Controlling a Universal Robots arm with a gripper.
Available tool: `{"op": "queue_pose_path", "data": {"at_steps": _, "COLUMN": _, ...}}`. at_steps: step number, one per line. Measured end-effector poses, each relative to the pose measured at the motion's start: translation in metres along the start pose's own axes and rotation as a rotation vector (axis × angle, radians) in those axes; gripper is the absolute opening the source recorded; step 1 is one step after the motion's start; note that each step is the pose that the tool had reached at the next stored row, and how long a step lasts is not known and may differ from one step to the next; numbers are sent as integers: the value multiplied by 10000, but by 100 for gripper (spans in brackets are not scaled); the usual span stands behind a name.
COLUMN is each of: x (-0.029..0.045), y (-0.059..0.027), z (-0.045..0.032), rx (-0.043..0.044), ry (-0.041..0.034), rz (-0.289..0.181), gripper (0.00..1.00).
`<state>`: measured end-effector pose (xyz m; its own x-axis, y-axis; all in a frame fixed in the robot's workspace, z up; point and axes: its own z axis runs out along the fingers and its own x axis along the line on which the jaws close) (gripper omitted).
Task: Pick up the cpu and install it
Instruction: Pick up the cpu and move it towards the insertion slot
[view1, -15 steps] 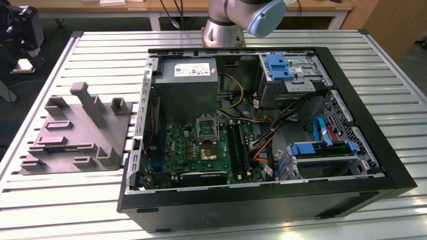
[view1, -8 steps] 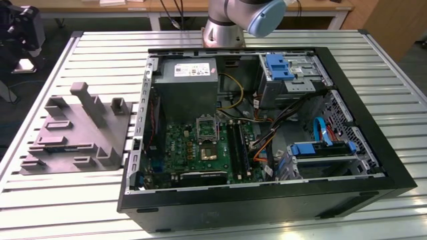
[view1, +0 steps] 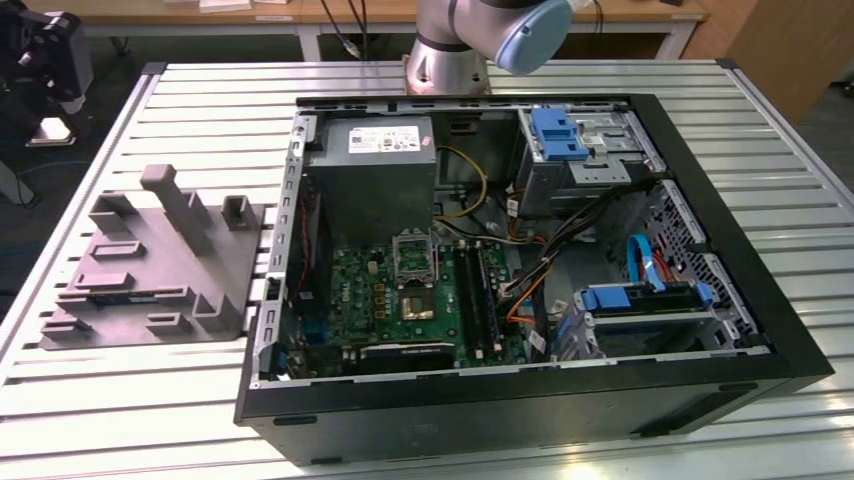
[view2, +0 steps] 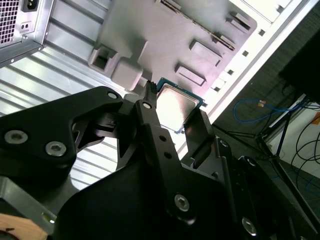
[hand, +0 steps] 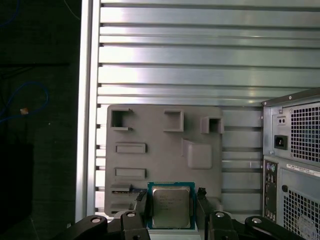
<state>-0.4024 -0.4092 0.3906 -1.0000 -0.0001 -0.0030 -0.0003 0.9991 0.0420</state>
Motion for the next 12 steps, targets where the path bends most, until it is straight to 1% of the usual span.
{"op": "queue_pose_path", "data": {"at_steps": 12, "x": -46, "y": 0, "z": 0, "rx": 1, "ry": 0, "rz": 1, "gripper": 47}}
